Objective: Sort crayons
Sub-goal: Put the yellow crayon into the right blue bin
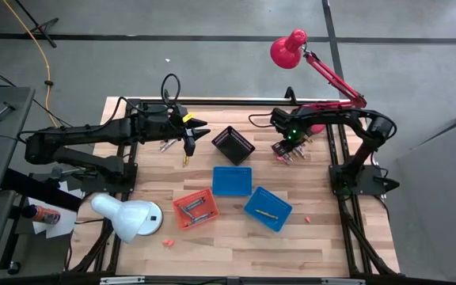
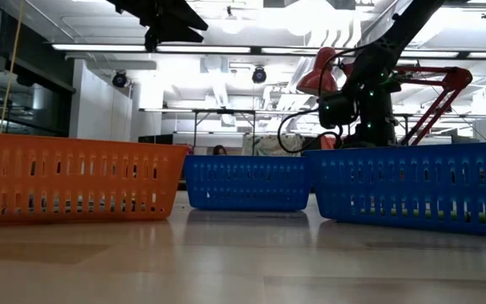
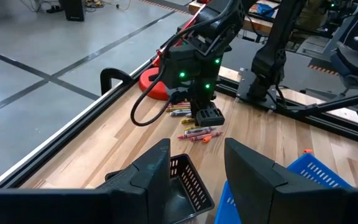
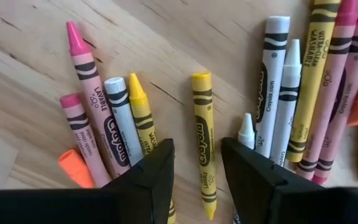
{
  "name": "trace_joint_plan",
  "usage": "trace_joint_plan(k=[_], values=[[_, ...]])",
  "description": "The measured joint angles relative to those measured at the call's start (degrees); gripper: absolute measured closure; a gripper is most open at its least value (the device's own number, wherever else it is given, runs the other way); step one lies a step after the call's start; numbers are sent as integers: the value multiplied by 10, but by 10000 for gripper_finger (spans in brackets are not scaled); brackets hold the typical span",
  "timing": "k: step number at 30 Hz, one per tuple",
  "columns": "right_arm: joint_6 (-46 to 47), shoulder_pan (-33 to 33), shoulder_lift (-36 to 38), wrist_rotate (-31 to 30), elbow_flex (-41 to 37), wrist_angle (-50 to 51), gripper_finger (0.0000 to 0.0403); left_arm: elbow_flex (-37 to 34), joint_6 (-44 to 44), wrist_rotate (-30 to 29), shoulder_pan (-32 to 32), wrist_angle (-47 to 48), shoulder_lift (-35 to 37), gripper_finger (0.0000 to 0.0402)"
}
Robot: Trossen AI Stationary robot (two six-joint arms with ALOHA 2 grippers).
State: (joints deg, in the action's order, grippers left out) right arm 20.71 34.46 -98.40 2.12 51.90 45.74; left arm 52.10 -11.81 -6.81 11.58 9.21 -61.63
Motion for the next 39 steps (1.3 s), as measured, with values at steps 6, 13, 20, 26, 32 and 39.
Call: trace_joint_plan(k=[6,13,20,26,32,39], values=[[9,-1,-1,-19,-1,2,325,0,0,0,0,0,0,261],[10,-18,4,-31,-1,2,390,0,0,-37,0,0,0,261],[13,-38,90,-14,-5,-10,398,0,0,-62,0,0,0,261],[10,-84,239,13,-4,-48,398,0,0,-62,0,0,0,261],[27,-183,362,11,-4,-206,399,0,-1,-56,0,-1,0,261],[-43,-256,382,-16,-2,-470,399,0,-2,47,0,-74,0,261]])
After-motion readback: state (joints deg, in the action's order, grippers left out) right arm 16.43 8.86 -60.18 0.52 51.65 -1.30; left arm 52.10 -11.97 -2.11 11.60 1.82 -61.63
